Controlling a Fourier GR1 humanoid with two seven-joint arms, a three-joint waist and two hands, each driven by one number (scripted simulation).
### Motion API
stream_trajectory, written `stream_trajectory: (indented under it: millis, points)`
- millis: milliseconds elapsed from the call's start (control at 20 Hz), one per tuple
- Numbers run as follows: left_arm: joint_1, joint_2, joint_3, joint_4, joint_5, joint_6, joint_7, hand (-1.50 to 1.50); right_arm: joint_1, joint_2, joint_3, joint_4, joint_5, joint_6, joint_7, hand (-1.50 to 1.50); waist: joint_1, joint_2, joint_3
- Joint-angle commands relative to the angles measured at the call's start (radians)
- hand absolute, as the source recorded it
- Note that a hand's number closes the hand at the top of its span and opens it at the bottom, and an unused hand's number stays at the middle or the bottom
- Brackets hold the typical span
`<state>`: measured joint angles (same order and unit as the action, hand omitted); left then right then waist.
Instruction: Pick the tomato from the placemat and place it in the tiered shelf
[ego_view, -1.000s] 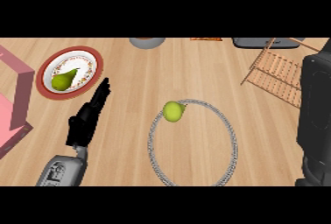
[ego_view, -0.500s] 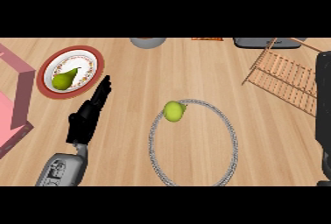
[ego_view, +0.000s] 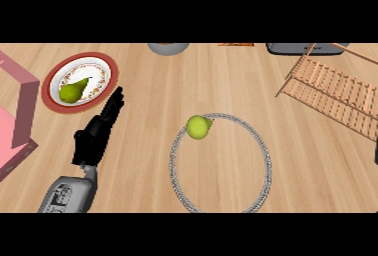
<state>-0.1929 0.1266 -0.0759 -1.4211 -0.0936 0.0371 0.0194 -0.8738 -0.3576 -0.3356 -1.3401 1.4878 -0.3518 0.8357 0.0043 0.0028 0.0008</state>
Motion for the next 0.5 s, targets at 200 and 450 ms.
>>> stream_trajectory:
  millis: [200,450]
  points:
    - [-0.018,-0.017,0.004,0.046,-0.022,-0.004,-0.029,0.00,0.018,-0.032,-0.030,0.075,-0.118,-0.179,-0.062,1.50,-0.001,-0.002,-0.001]
    - [-0.047,-0.019,0.032,0.066,-0.010,-0.013,-0.031,0.00,0.074,-0.106,-0.061,0.076,-0.244,-0.165,-0.154,1.50,-0.007,-0.003,-0.001]
